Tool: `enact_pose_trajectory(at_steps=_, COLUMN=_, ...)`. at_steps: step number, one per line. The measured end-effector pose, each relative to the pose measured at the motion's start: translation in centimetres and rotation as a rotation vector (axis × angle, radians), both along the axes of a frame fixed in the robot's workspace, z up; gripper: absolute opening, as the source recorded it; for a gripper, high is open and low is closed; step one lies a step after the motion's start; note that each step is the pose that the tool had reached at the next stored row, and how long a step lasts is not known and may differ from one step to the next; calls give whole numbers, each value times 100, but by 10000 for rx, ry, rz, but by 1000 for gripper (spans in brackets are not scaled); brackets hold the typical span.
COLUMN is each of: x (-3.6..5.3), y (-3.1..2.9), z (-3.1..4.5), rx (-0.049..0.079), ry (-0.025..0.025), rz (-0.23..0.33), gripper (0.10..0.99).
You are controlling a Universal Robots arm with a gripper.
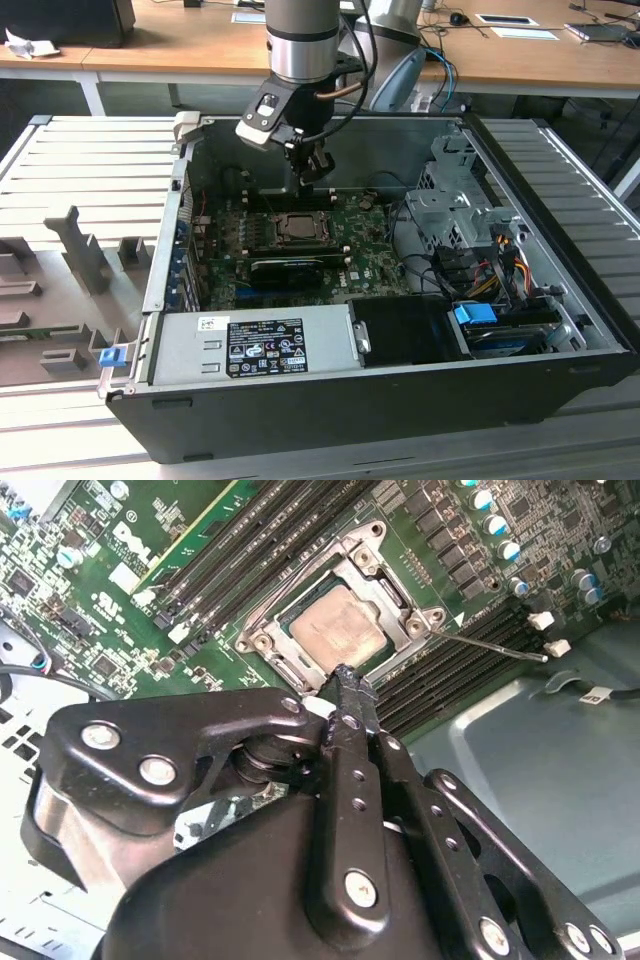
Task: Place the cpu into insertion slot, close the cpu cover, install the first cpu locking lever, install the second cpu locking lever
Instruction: 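Install the first cpu locking lever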
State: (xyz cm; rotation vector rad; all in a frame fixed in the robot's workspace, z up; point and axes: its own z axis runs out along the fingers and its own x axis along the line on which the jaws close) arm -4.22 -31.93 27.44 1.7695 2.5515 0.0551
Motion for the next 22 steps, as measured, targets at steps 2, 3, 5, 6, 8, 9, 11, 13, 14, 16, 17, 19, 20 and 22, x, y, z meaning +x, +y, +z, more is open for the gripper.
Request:
enact_pose_trajectory(at_steps=2, x=0, y=0, z=0, rx=-1, ry=0, rz=195, gripper=106)
enact_pose_trajectory(at_steps=3, x=0, y=0, z=0, rx=0, ry=0, rz=331, gripper=106)
enact_pose_trajectory(at_steps=5, x=0, y=0, z=0, rx=0, ry=0, rz=600, gripper=106)
enact_pose_trajectory(at_steps=6, x=0, y=0, z=0, rx=0, ry=0, rz=690, gripper=106)
enact_pose_trajectory(at_steps=8, x=0, y=0, z=0, rx=0, ry=0, rz=886, gripper=106)
enact_pose_trajectory(at_steps=9, x=0, y=0, z=0, rx=0, ry=0, rz=975, gripper=106)
enact_pose_trajectory(at_steps=11, x=0, y=0, z=0, rx=0, ry=1, rz=1293, gripper=106)
enact_pose_trajectory(at_steps=13, x=0, y=0, z=0, rx=0, ry=0, rz=1495, gripper=106)
enact_pose_trajectory(at_steps=14, x=0, y=0, z=0, rx=-1, ry=1, rz=1617, gripper=106)
enact_pose_trajectory(at_steps=16, x=0, y=0, z=0, rx=0, ry=0, rz=1758, gripper=106)
enact_pose_trajectory(at_steps=17, x=0, y=0, z=0, rx=0, ry=0, rz=1852, gripper=106)
enact_pose_trajectory(at_steps=19, x=0, y=0, z=0, rx=0, ry=0, rz=1969, gripper=106)
enact_pose_trajectory(at_steps=20, x=0, y=0, z=0, rx=0, ry=0, rz=2072, gripper=106)
enact_pose_trajectory(at_steps=22, x=0, y=0, z=0, rx=0, ry=0, rz=2310, gripper=106)
